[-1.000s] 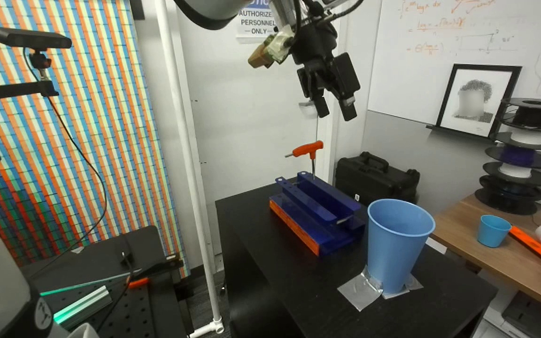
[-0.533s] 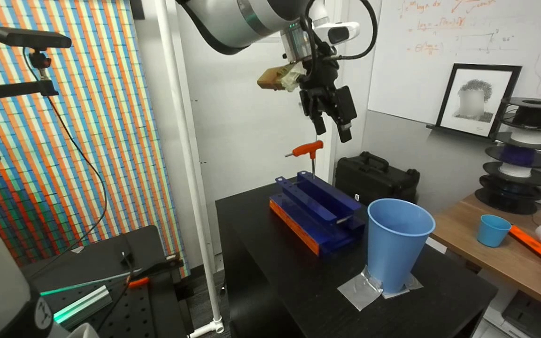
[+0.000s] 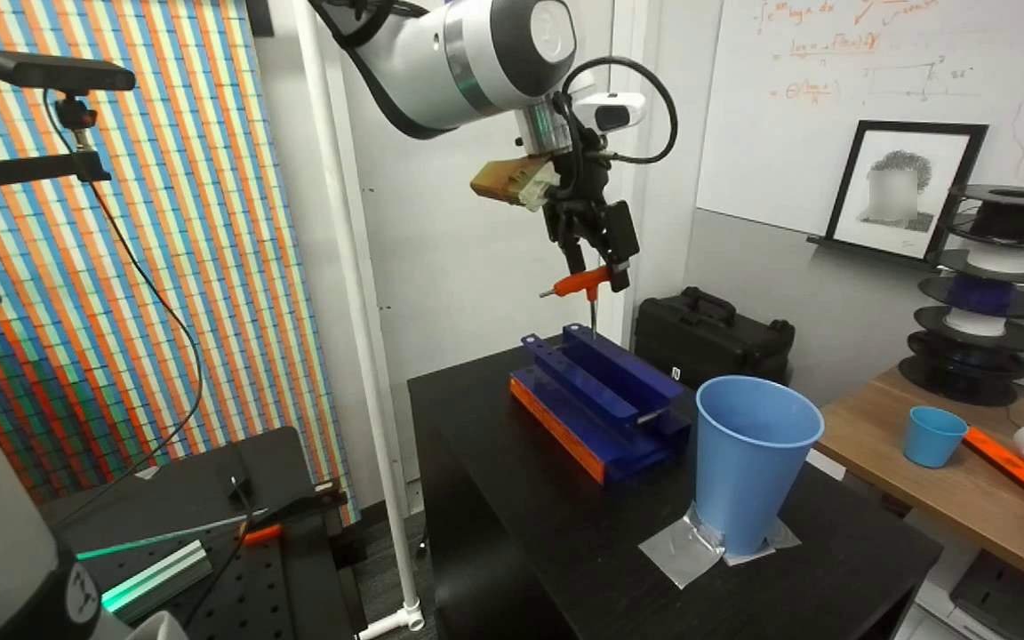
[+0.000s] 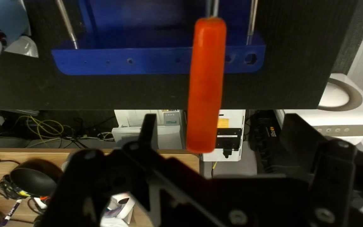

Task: Put the orange object inside the blue cup

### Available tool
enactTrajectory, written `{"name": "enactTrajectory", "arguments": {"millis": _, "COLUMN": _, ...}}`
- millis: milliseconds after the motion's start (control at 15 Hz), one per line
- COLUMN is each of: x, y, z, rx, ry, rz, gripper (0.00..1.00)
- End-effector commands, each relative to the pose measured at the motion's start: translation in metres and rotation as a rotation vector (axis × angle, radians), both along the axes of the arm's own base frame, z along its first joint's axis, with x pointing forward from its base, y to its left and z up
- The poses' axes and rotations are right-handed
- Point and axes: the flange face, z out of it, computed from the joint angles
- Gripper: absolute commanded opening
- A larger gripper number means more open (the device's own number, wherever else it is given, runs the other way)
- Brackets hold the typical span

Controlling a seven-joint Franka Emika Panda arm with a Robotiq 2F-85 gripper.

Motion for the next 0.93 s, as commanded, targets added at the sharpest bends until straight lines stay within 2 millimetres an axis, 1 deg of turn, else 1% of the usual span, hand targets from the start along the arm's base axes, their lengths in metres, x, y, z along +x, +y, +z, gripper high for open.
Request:
{"name": "enactTrajectory", "arguments": {"millis": 0, "x": 0.001, "y": 0.009, "z": -0.008, "rx": 0.017, "ry": 0.004, "rz": 0.027, "gripper": 0.68}}
{"name": "enactTrajectory", "arguments": {"millis": 67, "x": -0.001, "y": 0.010, "z": -0.011, "rx": 0.016, "ry": 0.020, "rz": 0.030, "gripper": 0.58}}
{"name": "enactTrajectory", "arguments": {"millis": 200, "x": -0.004, "y": 0.007, "z": -0.014, "rx": 0.010, "ry": 0.032, "rz": 0.026, "gripper": 0.42}}
{"name": "enactTrajectory", "arguments": {"millis": 467, "x": -0.008, "y": -0.008, "z": -0.011, "rx": -0.006, "ry": 0.036, "rz": 0.008, "gripper": 0.12}}
{"name": "enactTrajectory", "arguments": {"millis": 533, "x": -0.010, "y": -0.011, "z": -0.010, "rx": -0.008, "ry": 0.034, "rz": 0.006, "gripper": 0.06}}
{"name": "enactTrajectory", "arguments": {"millis": 667, "x": -0.012, "y": -0.013, "z": -0.006, "rx": -0.008, "ry": 0.032, "rz": 0.008, "gripper": 0.02}}
{"name": "enactTrajectory", "arguments": {"millis": 733, "x": -0.013, "y": -0.013, "z": -0.003, "rx": -0.009, "ry": 0.031, "rz": 0.010, "gripper": 0.06}}
{"name": "enactTrajectory", "arguments": {"millis": 867, "x": -0.014, "y": -0.011, "z": 0.005, "rx": -0.011, "ry": 0.018, "rz": 0.022, "gripper": 0.07}}
